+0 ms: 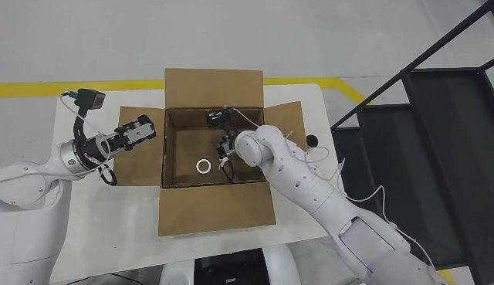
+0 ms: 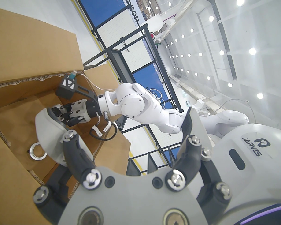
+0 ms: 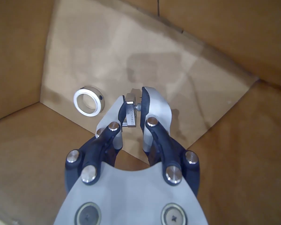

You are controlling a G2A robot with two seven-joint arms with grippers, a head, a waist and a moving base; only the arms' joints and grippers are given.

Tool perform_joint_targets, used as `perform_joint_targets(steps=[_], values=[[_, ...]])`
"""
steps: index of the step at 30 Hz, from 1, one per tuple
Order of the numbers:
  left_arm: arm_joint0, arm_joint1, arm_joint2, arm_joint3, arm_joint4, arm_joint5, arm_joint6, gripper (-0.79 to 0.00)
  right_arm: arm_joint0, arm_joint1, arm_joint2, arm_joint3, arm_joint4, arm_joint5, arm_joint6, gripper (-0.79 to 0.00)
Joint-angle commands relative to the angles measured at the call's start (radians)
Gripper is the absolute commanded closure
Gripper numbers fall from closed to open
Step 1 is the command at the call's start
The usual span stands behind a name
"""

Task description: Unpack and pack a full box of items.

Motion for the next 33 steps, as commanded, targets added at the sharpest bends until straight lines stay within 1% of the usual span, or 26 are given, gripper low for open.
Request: perform_joint_targets(steps=[1,6,12,17,21,28,33], values=[[0.000,0.000,0.000,0.000,0.000,0.000,0.000,-0.785,-0.017,0.009,0.027,-0.050,-0.001,-0.004,0.012,0.000],[0.000,0.000,0.000,0.000,0.000,0.000,0.000,-0.785,-0.074,0.032,0.101,-0.180,0.022,-0.038,0.038,0.000],[0.000,0.000,0.000,0.000,0.000,0.000,0.000,-0.785,-0.151,0.057,0.194,-0.349,0.086,-0.126,0.042,0.000],[0.000,0.000,0.000,0.000,0.000,0.000,0.000,-0.785,-0.233,0.084,0.308,-0.506,0.153,-0.212,0.049,0.000],[0.000,0.000,0.000,0.000,0.000,0.000,0.000,-0.785,-0.308,0.105,0.401,-0.606,0.181,-0.263,0.054,0.000],[0.000,0.000,0.000,0.000,0.000,0.000,0.000,-0.785,-0.445,0.133,0.565,-0.734,0.311,-0.351,0.039,0.000],[0.000,0.000,0.000,0.000,0.000,0.000,0.000,-0.785,-0.568,0.155,0.726,-0.805,0.471,-0.424,0.049,0.000]])
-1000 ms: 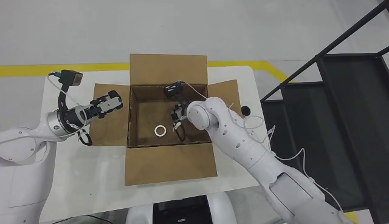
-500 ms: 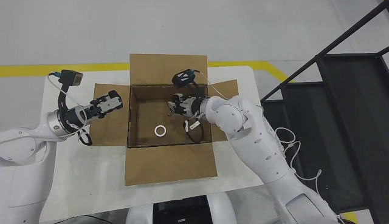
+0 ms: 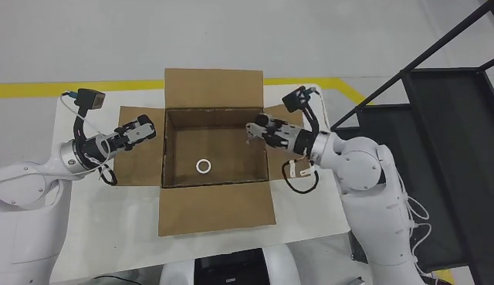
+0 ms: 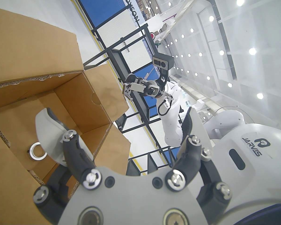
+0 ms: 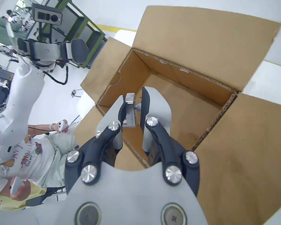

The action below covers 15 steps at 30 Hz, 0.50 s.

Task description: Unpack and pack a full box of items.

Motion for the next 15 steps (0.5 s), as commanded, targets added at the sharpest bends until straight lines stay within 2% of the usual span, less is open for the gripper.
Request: perform_joint_targets(steps=[1,4,9,15], values=[[0.000,0.000,0.000,0.000,0.000,0.000,0.000,-0.785,-0.052,0.007,0.063,-0.018,0.062,-0.031,0.001,0.000],[0.000,0.000,0.000,0.000,0.000,0.000,0.000,-0.785,-0.110,0.017,0.128,-0.031,0.134,-0.087,0.005,0.000],[0.000,0.000,0.000,0.000,0.000,0.000,0.000,-0.785,-0.179,0.032,0.221,-0.037,0.124,-0.147,-0.024,0.000],[0.000,0.000,0.000,0.000,0.000,0.000,0.000,-0.785,-0.284,0.045,0.348,0.009,0.193,-0.223,-0.076,0.000]])
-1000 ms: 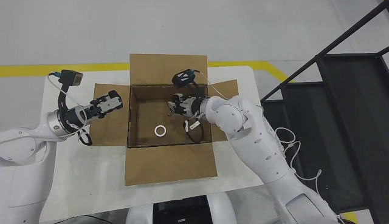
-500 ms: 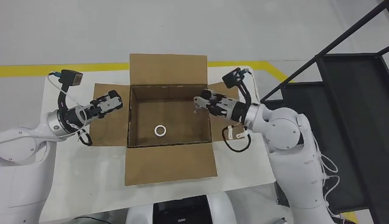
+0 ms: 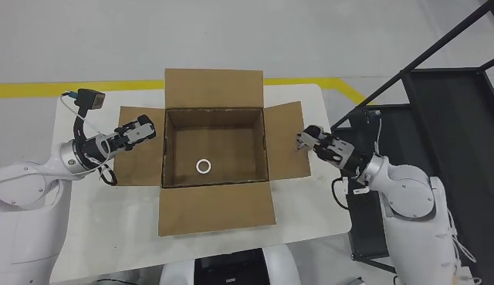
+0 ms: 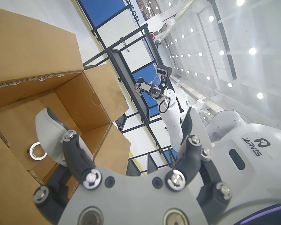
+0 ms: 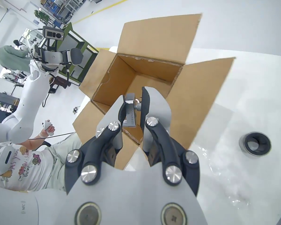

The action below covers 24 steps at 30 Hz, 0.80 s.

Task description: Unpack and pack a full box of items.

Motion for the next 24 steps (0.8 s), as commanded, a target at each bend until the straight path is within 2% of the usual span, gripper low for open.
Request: perform_joint_targets(steps=[1,6,14,18,24], values=[[0.000,0.000,0.000,0.000,0.000,0.000,0.000,-0.785,-0.033,0.004,0.038,0.012,0.016,-0.025,-0.008,0.000],[0.000,0.000,0.000,0.000,0.000,0.000,0.000,-0.785,-0.107,0.013,0.117,0.042,0.022,-0.050,-0.036,0.000],[0.000,0.000,0.000,0.000,0.000,0.000,0.000,-0.785,-0.215,0.019,0.187,0.067,-0.130,0.038,-0.101,0.000],[0.000,0.000,0.000,0.000,0.000,0.000,0.000,-0.785,-0.233,0.019,0.133,0.073,-0.274,0.125,-0.123,0.000],[0.000,0.000,0.000,0.000,0.000,0.000,0.000,-0.785,-0.204,0.015,-0.015,0.130,-0.463,0.223,-0.185,0.000]])
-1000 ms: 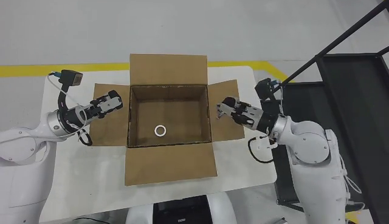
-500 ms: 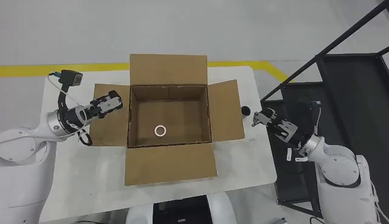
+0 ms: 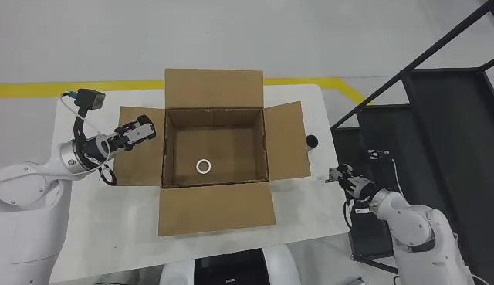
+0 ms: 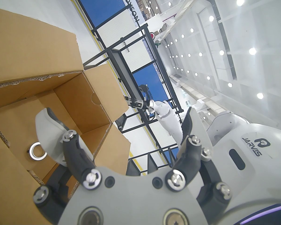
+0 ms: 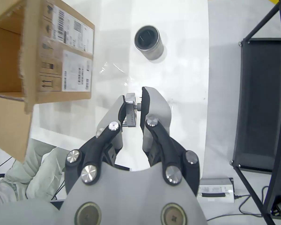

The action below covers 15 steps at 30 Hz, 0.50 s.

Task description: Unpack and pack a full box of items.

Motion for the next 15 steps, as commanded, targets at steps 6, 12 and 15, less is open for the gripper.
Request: perform_joint_targets(steps=[6,12,15], values=[[0.000,0.000,0.000,0.000,0.000,0.000,0.000,-0.785,0.064,-0.009,-0.169,0.053,-0.261,0.187,-0.114,0.000],[0.000,0.000,0.000,0.000,0.000,0.000,0.000,-0.785,0.116,-0.017,-0.236,0.112,-0.343,0.334,-0.180,0.000],[0.000,0.000,0.000,0.000,0.000,0.000,0.000,-0.785,0.134,-0.018,-0.247,0.140,-0.344,0.341,-0.202,0.000]])
